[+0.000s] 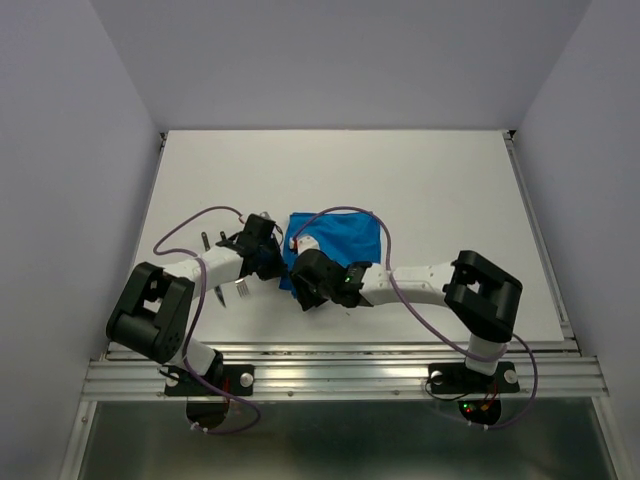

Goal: Fold the napkin into a case and place the utensils inside
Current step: Smooth out the lower triangle-folded napkin at the center of the board.

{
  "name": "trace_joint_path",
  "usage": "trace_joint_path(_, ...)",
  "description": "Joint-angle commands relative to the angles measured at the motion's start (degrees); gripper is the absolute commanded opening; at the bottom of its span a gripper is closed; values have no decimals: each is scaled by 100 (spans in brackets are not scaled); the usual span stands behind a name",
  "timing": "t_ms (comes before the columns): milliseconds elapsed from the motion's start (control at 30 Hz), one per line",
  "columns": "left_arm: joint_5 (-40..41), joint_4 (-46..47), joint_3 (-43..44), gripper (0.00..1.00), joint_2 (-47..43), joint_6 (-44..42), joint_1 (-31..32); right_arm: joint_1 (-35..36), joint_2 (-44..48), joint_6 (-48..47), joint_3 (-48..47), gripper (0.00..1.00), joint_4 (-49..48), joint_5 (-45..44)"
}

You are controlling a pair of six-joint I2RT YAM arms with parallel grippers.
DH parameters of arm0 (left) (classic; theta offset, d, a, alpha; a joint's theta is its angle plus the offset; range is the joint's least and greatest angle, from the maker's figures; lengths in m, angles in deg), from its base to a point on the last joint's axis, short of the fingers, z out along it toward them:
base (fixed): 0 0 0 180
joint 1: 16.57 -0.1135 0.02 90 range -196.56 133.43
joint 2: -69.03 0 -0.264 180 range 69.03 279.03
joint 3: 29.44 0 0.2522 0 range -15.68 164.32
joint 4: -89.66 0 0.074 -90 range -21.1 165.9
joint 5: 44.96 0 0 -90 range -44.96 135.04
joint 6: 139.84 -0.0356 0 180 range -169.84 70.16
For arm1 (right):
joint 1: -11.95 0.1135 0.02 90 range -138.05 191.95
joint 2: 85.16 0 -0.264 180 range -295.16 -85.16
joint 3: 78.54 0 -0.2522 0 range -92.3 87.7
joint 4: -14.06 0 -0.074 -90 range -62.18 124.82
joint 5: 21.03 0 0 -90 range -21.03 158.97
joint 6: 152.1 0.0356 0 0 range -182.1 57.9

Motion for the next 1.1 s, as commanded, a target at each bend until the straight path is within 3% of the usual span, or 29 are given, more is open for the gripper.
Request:
trace_joint_path(0, 26, -118, -187, 0, 18, 13, -14, 122, -167, -206, -410, 54, -212, -251)
trace_joint_path(533, -149, 5, -336, 0, -70, 4, -23, 228, -915, -180, -806, 41, -255, -498)
trace_joint_path(633, -211, -30, -319, 0, -114, -5, -23, 228, -819, -84, -578, 26, -457, -568)
trace_joint_path(667, -220, -39, -319, 0, -149, -5, -23, 228, -775, -49, -516, 17, -492, -629)
trace_joint_path(800, -202, -74, -363, 0, -325, 39, -40, 228, -590, 66, -358, 3, -510, -797)
trace_joint_path(967, -193, -48, -407, 0, -317, 48, -40, 228, -353, 127, -270, 1, -580, -797)
trace_joint_path(1067, -193, -21, -433, 0, -281, 48, -49, 228, -238, 162, -182, 6, -589, -788)
